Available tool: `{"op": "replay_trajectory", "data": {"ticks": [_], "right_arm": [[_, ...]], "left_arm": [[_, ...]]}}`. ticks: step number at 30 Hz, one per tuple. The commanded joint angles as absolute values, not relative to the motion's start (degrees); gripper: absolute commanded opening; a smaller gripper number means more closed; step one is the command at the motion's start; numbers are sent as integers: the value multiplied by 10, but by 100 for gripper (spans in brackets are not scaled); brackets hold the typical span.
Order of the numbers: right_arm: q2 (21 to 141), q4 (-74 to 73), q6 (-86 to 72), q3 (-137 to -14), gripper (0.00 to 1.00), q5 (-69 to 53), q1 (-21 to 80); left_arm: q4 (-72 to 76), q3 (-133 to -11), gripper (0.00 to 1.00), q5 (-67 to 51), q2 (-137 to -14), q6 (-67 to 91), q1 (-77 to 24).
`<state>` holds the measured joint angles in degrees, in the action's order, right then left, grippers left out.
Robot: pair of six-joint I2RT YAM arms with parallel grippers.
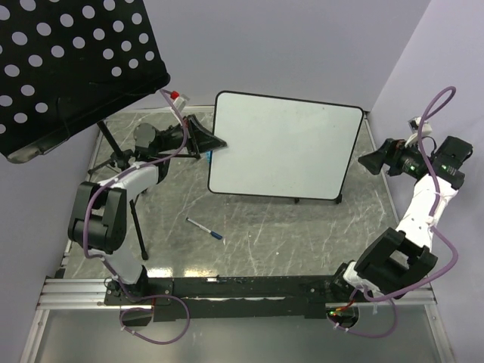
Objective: Write a sentence on the whiteboard
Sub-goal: Put down the whiteboard on the whiteboard stand.
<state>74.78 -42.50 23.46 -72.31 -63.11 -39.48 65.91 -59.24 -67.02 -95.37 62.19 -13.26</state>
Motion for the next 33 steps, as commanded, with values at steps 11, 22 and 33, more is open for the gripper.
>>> {"op": "replay_trajectory", "data": {"ticks": [11,22,33], "right_arm": [[678,-495,300,-693,100,-697,-404],[652,-510,301,-686,100,-717,-404],[654,-506,301,-668,100,-717,-403]], "left_arm": [[758,-769,1,-518,-1096,628,-176],[752,-886,1,-511,-1216,639,-218],[758,-903,1,-482,-1295,616,-239]]}}
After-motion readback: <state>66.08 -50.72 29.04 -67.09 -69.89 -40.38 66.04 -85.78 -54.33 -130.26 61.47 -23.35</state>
